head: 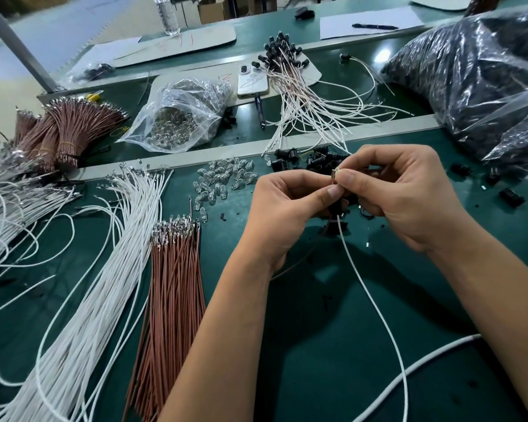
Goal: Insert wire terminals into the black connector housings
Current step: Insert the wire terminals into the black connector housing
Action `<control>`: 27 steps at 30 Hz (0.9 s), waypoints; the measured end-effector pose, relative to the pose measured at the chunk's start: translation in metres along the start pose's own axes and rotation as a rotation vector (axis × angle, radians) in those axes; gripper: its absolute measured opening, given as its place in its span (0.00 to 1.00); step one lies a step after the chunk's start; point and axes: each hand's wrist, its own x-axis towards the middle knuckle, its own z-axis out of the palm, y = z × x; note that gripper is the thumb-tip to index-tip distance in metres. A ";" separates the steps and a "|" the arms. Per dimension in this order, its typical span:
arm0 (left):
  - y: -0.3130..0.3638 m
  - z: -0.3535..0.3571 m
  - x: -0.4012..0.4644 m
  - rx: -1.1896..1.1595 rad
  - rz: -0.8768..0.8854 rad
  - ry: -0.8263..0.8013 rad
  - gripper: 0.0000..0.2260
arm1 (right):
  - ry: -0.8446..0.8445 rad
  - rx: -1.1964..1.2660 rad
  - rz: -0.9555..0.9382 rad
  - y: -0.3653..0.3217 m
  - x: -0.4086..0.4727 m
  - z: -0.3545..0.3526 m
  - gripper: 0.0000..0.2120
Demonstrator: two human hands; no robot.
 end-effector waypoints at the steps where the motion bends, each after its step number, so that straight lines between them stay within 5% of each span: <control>1: 0.000 0.000 0.000 -0.005 -0.004 0.003 0.03 | -0.007 -0.005 0.002 0.000 0.000 0.001 0.02; 12: -0.001 0.000 0.001 -0.015 0.000 0.020 0.02 | -0.009 -0.015 -0.017 0.001 -0.001 0.002 0.01; 22: -0.002 -0.002 0.005 -0.165 0.068 0.161 0.03 | -0.065 -0.041 0.156 0.004 0.000 -0.001 0.16; 27: -0.002 -0.004 0.006 -0.253 0.086 0.155 0.03 | -0.193 -0.175 0.200 0.006 -0.005 0.006 0.06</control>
